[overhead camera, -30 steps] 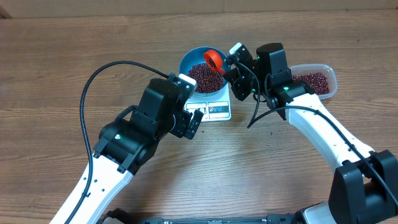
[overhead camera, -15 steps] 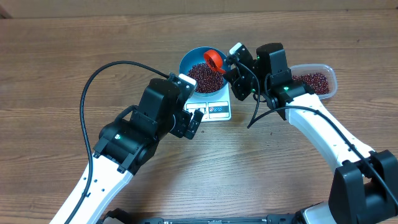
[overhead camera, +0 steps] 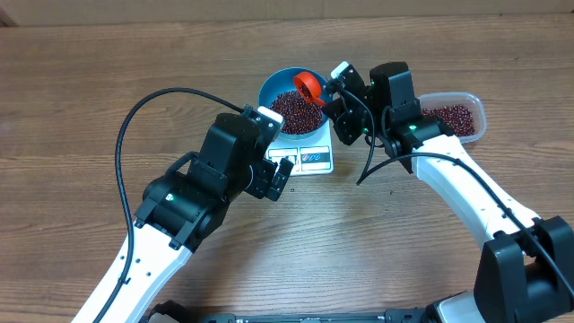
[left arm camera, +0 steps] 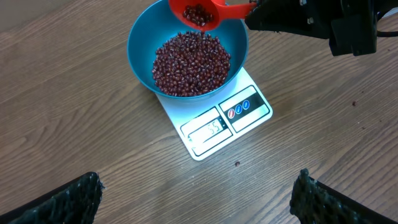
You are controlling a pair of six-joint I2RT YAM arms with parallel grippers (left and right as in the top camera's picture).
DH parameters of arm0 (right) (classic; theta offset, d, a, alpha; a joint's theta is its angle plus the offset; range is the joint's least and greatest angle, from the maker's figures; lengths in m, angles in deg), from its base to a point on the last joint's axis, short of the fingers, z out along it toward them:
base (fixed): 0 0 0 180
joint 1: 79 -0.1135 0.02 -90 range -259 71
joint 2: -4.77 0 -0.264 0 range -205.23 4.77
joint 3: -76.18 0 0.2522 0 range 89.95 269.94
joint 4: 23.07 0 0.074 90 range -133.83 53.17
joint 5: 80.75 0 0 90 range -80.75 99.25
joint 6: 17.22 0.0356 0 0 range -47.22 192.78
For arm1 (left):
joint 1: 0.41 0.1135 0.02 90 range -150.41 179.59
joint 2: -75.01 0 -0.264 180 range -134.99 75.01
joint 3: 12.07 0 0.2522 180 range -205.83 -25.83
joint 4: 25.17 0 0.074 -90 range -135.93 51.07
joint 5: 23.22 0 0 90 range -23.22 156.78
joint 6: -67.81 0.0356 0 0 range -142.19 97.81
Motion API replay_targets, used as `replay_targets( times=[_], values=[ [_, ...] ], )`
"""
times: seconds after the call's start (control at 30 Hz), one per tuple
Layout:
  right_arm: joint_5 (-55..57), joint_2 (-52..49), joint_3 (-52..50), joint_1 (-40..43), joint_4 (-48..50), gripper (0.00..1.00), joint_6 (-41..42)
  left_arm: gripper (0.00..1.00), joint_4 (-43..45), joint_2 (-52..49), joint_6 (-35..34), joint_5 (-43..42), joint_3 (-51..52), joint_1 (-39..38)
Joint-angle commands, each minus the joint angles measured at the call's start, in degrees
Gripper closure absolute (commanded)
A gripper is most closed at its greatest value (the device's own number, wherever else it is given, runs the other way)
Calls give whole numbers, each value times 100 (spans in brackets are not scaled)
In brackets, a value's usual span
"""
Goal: Scoop item into bowl and weigh 150g on scale
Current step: 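Tilt the red cup to pour beans into the teal bowl, then move the red cup with the right gripper back to the tub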
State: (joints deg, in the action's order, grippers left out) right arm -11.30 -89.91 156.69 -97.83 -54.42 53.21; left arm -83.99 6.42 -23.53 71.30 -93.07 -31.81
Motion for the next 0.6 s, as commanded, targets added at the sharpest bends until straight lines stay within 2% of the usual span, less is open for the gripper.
replay_targets(
  times=[0.0, 0.1, 0.23, 0.37, 0.57],
  values=[
    [13, 177, 83, 2, 26, 96, -42, 1, 4, -31, -59, -9, -13, 26],
    [-9, 177, 83, 4, 26, 96, 83, 0, 4, -31, -59, -9, -13, 26],
    [-127, 179, 85, 37, 35, 96, 1078, 0, 4, -31, -59, -9, -13, 26],
    [-776, 190, 85, 234, 33, 97, 1864, 0, 4, -31, -59, -9, -13, 26],
    [-1480, 369, 85, 903, -37, 96, 2280, 0, 4, -31, -57, -9, -13, 26]
  ],
)
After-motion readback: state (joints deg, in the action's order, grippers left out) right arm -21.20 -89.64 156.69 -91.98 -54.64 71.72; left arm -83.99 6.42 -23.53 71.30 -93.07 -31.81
